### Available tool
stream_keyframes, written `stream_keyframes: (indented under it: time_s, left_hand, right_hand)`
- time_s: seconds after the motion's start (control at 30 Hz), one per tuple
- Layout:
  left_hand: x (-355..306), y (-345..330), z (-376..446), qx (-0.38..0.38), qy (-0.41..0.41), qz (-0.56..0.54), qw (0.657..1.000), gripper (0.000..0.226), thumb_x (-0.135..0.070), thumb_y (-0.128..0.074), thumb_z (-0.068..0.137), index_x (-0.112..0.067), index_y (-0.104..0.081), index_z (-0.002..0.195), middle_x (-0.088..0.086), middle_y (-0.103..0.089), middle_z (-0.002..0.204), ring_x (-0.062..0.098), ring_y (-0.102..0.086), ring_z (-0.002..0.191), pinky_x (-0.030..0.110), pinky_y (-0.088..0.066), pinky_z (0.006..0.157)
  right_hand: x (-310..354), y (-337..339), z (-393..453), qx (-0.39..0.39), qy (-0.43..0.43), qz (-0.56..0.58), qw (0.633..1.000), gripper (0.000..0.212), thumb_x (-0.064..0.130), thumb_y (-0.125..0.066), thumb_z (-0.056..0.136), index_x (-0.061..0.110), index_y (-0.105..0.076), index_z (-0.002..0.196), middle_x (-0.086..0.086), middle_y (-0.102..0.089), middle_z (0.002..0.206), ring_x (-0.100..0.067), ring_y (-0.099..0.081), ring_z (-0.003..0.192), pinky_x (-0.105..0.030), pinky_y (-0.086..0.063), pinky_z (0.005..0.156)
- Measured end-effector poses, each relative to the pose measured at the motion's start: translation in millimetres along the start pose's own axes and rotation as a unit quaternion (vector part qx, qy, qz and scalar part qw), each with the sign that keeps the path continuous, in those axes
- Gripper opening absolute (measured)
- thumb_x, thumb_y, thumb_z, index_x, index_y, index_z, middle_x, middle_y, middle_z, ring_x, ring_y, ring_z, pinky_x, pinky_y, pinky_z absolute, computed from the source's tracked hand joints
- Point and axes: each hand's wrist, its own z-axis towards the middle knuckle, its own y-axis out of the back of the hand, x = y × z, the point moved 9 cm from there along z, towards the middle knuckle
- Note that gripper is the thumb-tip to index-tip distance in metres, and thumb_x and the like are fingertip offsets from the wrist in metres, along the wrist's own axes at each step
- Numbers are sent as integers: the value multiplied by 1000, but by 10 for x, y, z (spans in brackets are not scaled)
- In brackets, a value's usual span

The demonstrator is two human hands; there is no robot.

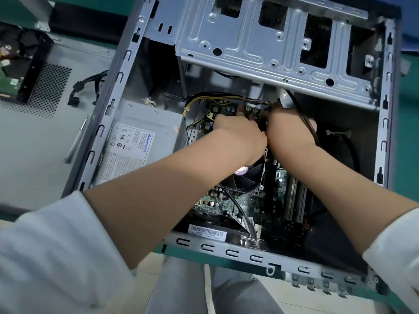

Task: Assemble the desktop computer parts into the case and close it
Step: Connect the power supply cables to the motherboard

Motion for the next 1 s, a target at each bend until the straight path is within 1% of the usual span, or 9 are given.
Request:
stream_keyframes:
  time_s: [0.17, 0.23, 0.37, 0.47, 0.57, 0.63, 0.8, 0.9, 1.0]
  left_hand:
    - [140, 49, -49, -26, -26, 48, 998, 49, -43, -20, 104, -22, -26, 148, 11, -40, 144, 34, -39, 129, 44, -31, 100]
    - [169, 11, -86, -40, -38, 64, 996, 49, -44, -21, 104, -23, -26, 148, 11, -38, 146, 34, -38, 130, 45, -32, 101]
    - [251, -74, -99, -43, -47, 77, 995, 46, -44, -27, 103, -37, -18, 148, 5, -32, 150, 36, -28, 132, 47, -27, 106]
    - [313, -126, -100, -9, -40, 54, 998, 56, -60, -20, 98, -37, -17, 149, 5, -25, 153, 35, -21, 136, 47, -13, 113]
    - [370, -169, -135, 22, -18, 32, 999, 76, -69, -16, 92, -21, -19, 151, 6, -22, 155, 32, -17, 141, 46, -2, 117]
    - [364, -194, -147, 32, -17, 34, 999, 75, -64, -16, 94, -16, -19, 151, 7, -22, 155, 32, -17, 141, 46, -1, 118]
    - [382, -144, -175, 21, -6, 18, 1000, 87, -72, -19, 89, -12, -17, 151, 9, -23, 155, 29, -16, 143, 45, 0, 118]
    - [361, -139, -176, 21, -8, 11, 1000, 88, -74, -20, 89, -11, -21, 150, 10, -27, 154, 29, -17, 142, 44, -1, 117]
    - [336, -105, -177, 26, -14, 11, 999, 85, -73, -22, 89, -13, -27, 148, 9, -31, 150, 31, -20, 139, 44, -4, 116]
  right_hand:
    - [-32, -31, 21, 8, -11, 125, 992, 23, 8, -48, 93, 6, -56, 115, -17, -65, 101, -36, -62, 96, -33, -43, 67]
    - [-51, -16, 13, -2, -27, 190, 981, 22, 12, -45, 95, 3, -56, 111, -21, -64, 101, -39, -62, 96, -36, -48, 74]
    - [29, 92, -14, -52, -18, 259, 964, 19, 17, -39, 96, 5, -54, 97, -14, -55, 81, -32, -52, 74, -29, -34, 63]
    - [224, 328, -14, -111, 71, 319, 939, 24, 16, -40, 94, 6, -62, 98, -12, -59, 80, -29, -54, 77, -31, -35, 65]
    - [542, 330, -47, -81, 188, 289, 935, 34, 13, -42, 97, 9, -61, 125, -16, -65, 118, -30, -57, 110, -25, -36, 88]
    - [653, 285, -52, -70, 207, 283, 934, 36, 15, -41, 100, 9, -55, 132, -19, -62, 123, -33, -55, 114, -27, -35, 91]
    - [716, 149, 162, -34, 182, 243, 952, 38, 30, -32, 103, 6, -53, 124, -18, -38, 142, -28, -34, 132, -27, -26, 103]
    - [702, 96, 270, -24, 163, 193, 967, 45, 37, -28, 102, 9, -56, 121, -17, -41, 140, -29, -36, 130, -33, -29, 103]
    - [706, 48, 450, 2, 112, 170, 979, 55, 49, -21, 100, 15, -47, 136, -15, -33, 149, -31, -34, 134, -37, -30, 104]
